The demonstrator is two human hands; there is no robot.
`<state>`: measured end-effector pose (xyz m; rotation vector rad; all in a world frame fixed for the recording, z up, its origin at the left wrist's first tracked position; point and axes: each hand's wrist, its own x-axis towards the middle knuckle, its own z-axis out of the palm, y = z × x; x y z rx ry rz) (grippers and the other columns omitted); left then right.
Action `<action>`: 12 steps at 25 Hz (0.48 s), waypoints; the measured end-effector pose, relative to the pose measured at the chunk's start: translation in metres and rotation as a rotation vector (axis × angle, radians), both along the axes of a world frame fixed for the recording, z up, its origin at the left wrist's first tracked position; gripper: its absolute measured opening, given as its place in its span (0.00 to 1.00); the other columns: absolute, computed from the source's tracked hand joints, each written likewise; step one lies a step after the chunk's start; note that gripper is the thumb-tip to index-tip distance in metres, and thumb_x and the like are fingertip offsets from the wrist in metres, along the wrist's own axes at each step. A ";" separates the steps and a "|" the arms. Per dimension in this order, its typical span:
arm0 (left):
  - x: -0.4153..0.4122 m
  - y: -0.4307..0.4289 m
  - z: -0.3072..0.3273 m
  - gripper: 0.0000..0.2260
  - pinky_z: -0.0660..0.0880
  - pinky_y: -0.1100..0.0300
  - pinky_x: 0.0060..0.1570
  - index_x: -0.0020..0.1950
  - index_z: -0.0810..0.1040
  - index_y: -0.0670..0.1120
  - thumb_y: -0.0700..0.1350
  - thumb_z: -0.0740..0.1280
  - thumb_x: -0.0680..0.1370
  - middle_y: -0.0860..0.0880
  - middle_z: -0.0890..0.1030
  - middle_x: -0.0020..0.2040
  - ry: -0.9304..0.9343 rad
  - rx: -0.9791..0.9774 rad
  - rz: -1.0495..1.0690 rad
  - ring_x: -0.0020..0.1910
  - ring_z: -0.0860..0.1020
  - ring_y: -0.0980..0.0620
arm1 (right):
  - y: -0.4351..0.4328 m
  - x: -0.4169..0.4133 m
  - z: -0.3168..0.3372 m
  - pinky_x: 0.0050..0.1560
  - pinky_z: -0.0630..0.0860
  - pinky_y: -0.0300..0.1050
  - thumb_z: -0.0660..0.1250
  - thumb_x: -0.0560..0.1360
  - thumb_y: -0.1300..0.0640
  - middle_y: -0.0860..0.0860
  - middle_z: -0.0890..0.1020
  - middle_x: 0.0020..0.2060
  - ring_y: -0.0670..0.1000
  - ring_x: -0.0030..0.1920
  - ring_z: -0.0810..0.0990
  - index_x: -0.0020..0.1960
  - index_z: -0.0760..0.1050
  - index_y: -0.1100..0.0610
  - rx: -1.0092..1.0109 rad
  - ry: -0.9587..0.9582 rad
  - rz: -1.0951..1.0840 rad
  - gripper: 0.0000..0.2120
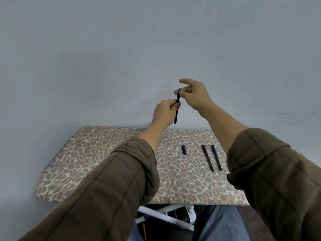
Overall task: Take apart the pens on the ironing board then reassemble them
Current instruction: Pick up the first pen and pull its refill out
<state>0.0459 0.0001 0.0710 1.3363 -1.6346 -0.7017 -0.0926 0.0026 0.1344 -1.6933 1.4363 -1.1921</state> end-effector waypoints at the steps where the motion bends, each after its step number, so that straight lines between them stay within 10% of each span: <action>1: 0.000 0.000 0.000 0.13 0.72 0.55 0.42 0.43 0.81 0.48 0.50 0.64 0.84 0.45 0.84 0.42 0.000 0.004 0.001 0.40 0.77 0.48 | 0.000 0.000 0.000 0.60 0.74 0.42 0.67 0.81 0.63 0.48 0.88 0.51 0.47 0.61 0.83 0.76 0.71 0.56 0.011 -0.009 0.014 0.24; 12: -0.001 0.000 0.000 0.13 0.73 0.54 0.44 0.45 0.81 0.47 0.50 0.63 0.85 0.49 0.84 0.43 0.011 0.003 -0.003 0.44 0.80 0.48 | 0.001 -0.002 0.005 0.52 0.77 0.40 0.69 0.80 0.63 0.48 0.88 0.51 0.47 0.59 0.84 0.75 0.72 0.56 -0.004 0.001 0.013 0.25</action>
